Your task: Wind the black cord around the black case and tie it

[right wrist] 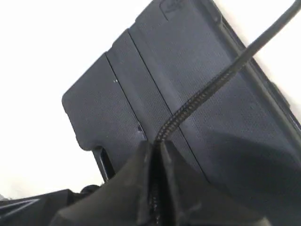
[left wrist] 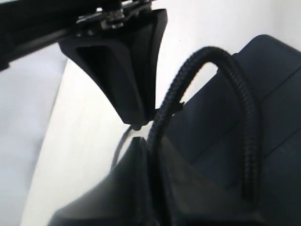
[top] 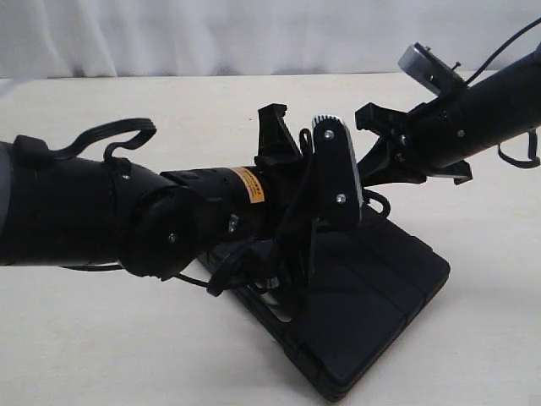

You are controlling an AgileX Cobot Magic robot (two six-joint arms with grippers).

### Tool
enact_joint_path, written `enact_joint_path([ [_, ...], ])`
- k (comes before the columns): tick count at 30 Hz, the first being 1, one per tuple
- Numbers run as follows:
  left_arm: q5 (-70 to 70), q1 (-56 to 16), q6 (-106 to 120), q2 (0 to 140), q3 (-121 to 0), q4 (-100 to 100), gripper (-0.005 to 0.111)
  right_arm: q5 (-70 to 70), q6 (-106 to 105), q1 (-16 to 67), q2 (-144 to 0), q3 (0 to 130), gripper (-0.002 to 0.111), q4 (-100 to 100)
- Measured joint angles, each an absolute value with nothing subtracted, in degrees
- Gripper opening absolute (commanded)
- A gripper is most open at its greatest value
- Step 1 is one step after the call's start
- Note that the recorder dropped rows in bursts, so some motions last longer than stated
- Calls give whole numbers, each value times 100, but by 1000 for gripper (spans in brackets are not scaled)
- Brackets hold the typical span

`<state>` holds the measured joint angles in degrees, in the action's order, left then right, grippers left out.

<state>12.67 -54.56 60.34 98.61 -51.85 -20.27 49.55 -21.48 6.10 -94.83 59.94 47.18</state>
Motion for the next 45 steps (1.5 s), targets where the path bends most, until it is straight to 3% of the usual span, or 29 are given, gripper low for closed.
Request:
enact_joint_path([
  [8,2330,-5456,6320,10491,-5102,-1360,0,4920,-2210,610,-9483,5994,4,5031],
  [14,3433,-5456,6680,10801,-5102,-2041,0,4981,-2267,610,-9483,5994,4,5031],
  [26,3623,-5456,7179,11183,-5102,-2302,0,5159,-2381,610,-9483,5994,4,5031],
  [36,4564,-5456,7214,11424,-5111,-2873,0,5313,-2707,610,-9483,5994,4,5031],
  [45,3820,-5456,7095,11438,-5304,-2843,0,5349,-2944,610,-9483,5994,39,5031],
])
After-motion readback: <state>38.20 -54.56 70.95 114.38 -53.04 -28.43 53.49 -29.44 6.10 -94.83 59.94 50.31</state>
